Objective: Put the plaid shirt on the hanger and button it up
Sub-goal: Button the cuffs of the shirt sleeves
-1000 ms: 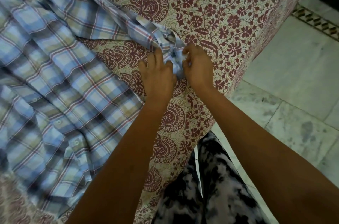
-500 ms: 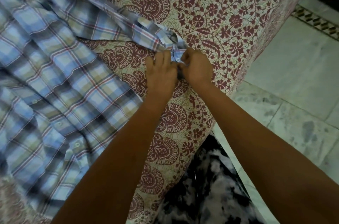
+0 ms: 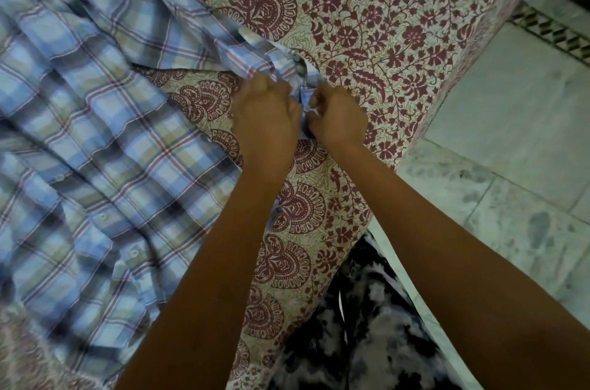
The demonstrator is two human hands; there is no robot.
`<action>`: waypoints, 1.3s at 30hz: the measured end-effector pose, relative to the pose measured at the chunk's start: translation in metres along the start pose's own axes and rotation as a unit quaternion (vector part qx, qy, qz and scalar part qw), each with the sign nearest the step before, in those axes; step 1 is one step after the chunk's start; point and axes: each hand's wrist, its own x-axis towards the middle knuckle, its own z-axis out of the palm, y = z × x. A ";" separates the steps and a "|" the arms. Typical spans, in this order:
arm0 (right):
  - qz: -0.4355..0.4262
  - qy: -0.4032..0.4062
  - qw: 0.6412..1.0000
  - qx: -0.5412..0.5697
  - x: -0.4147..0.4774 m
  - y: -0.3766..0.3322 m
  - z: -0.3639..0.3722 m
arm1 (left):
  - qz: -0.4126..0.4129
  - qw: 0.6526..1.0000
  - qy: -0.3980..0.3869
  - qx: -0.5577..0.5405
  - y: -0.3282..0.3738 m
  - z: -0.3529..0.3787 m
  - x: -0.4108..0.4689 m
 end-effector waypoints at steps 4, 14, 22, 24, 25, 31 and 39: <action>0.011 -0.006 1.000 -0.004 -0.001 -0.002 -0.002 | -0.054 0.989 -0.075 -0.114 -0.006 0.017 0.006; -0.001 0.000 0.991 0.134 -0.003 -0.002 -0.008 | -0.217 0.867 -0.192 -0.405 -0.027 0.019 0.015; -0.053 0.005 0.992 0.113 -0.006 -0.010 -0.018 | -0.252 0.835 -0.150 -0.466 -0.026 0.008 0.016; -0.050 0.012 0.992 0.113 -0.006 -0.011 -0.017 | -0.245 0.833 -0.168 -0.467 -0.023 0.005 0.017; -0.048 0.013 0.992 0.116 -0.005 -0.011 -0.017 | -0.241 0.831 -0.182 -0.467 -0.023 0.003 0.018; -0.053 0.001 0.991 0.125 -0.003 -0.015 -0.015 | -0.214 0.839 -0.207 -0.455 -0.020 -0.005 0.021; -0.053 0.017 0.985 0.163 0.002 -0.012 -0.016 | -0.286 0.788 -0.195 -0.509 -0.029 -0.006 0.021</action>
